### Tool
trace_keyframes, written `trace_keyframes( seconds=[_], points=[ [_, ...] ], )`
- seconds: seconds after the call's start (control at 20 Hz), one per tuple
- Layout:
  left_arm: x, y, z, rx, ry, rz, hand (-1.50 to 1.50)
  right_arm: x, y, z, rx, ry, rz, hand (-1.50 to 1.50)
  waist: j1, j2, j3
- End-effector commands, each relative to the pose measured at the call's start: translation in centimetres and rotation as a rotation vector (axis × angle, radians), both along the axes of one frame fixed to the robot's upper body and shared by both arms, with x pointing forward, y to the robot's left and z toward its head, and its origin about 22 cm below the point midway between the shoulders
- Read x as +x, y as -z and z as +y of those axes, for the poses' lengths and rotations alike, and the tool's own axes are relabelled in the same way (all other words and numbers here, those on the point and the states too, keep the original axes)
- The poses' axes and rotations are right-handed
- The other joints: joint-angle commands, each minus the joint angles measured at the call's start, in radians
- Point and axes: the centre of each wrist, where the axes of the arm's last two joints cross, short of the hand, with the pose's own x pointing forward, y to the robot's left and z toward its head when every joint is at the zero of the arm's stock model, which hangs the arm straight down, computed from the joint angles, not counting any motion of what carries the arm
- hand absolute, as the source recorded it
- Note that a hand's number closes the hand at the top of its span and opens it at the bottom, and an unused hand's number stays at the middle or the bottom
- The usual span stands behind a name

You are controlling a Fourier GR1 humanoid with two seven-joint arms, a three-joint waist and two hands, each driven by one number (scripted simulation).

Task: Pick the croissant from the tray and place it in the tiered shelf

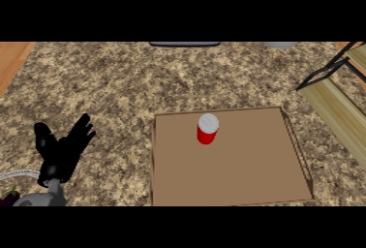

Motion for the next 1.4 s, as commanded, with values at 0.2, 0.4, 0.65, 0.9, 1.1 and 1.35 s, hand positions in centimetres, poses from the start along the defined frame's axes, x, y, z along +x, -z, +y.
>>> trace_keyframes(
  seconds=[0.2, 0.4, 0.65, 0.9, 1.1, 1.35],
  points=[
    [0.1, 0.8, 1.2, -0.006, 0.000, 0.043, 0.00, 0.3, 2.6, -4.4, 0.031, 0.046, 0.074, 1.50, 0.002, 0.005, -0.003],
    [0.5, 0.8, -1.2, 0.007, -0.011, 0.042, 0.00, 0.9, 3.4, -6.5, 0.013, 0.061, 0.082, 1.50, 0.007, 0.006, -0.002],
    [0.4, -0.6, -0.4, 0.000, -0.004, 0.007, 0.00, 1.3, 4.5, -8.2, -0.007, 0.049, 0.042, 1.50, 0.011, 0.006, -0.002],
    [-0.2, 1.7, -0.7, -0.003, -0.007, 0.039, 0.00, 0.0, 3.1, -8.5, -0.010, 0.003, 0.038, 1.50, 0.003, 0.004, -0.003],
    [0.6, 0.7, -0.8, 0.003, 0.013, 0.033, 0.00, 1.5, 4.1, -7.2, -0.011, -0.010, 0.033, 1.50, 0.007, 0.005, -0.003],
    [-0.8, 1.3, 0.9, 0.004, -0.026, 0.037, 0.00, 0.8, 4.9, -6.8, -0.028, -0.003, 0.145, 1.50, 0.004, 0.002, -0.003]
  ],
)
